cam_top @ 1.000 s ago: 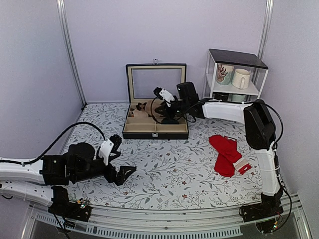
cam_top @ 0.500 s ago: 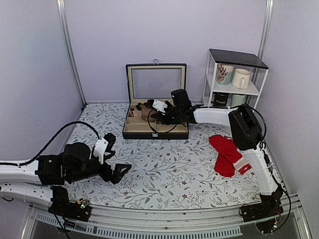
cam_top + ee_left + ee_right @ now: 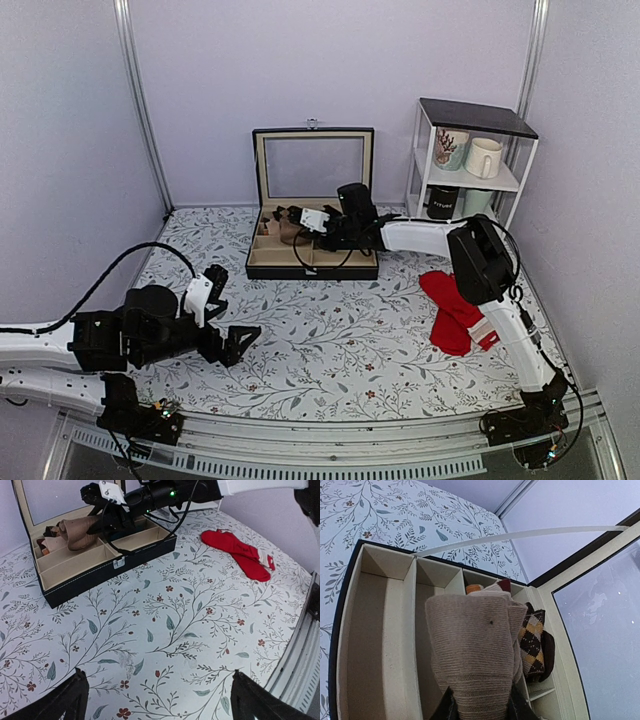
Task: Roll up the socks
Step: Move the storage box to the center of the board.
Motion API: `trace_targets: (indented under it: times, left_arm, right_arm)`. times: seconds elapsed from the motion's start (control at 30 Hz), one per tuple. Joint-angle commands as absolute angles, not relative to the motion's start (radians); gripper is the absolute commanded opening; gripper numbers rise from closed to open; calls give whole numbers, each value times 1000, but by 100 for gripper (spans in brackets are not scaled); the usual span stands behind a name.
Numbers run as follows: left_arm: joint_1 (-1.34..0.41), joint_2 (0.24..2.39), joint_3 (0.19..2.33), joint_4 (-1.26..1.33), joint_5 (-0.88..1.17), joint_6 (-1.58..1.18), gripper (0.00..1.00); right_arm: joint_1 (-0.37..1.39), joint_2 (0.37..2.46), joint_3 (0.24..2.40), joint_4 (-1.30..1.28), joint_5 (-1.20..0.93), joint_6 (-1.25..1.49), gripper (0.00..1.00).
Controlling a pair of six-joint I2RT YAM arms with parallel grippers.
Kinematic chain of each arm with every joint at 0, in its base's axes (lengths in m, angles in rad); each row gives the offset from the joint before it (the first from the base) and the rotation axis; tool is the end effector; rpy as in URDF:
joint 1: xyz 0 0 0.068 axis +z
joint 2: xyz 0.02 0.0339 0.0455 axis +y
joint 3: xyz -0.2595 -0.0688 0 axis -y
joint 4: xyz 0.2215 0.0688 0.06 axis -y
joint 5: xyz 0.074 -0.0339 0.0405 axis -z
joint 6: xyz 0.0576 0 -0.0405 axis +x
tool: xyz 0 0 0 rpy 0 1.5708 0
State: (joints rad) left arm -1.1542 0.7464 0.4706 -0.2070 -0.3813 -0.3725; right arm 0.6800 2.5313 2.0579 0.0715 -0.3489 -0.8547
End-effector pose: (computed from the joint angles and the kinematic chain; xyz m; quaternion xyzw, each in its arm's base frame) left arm 0.0891 -0.1485 0.2279 0.2294 0.8141 -0.2342 0.4793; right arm 0.4348 0.3769 0.1645 -0.6391 0.5247 0.0968 0.5539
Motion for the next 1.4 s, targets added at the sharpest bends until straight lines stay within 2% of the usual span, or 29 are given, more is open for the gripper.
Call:
trace_targets:
  times: [0.0,0.3,0.57,0.9,1.37]
  left_arm:
    - [-1134,759,480,-212,-391,-368,99]
    - [-1112,791,485,-166,-364,-331,99]
    - [-1106,781,462,-138,-341,-317,99]
    - [-1103,762,442,-119,-328,-317,99]
    - [-1095,765,427,-116,-315,-316,100]
  right_arm:
    - [683,2533,2051,73,-303,-855,3]
    - [683,2220,1739,108,-242,-835,3]
    - [675,2092,1606,39,-136,-904,2]
    - [662,2144,1567,40,54,-996,2]
    - [662,2082,1374,62,-14,-1027,3]
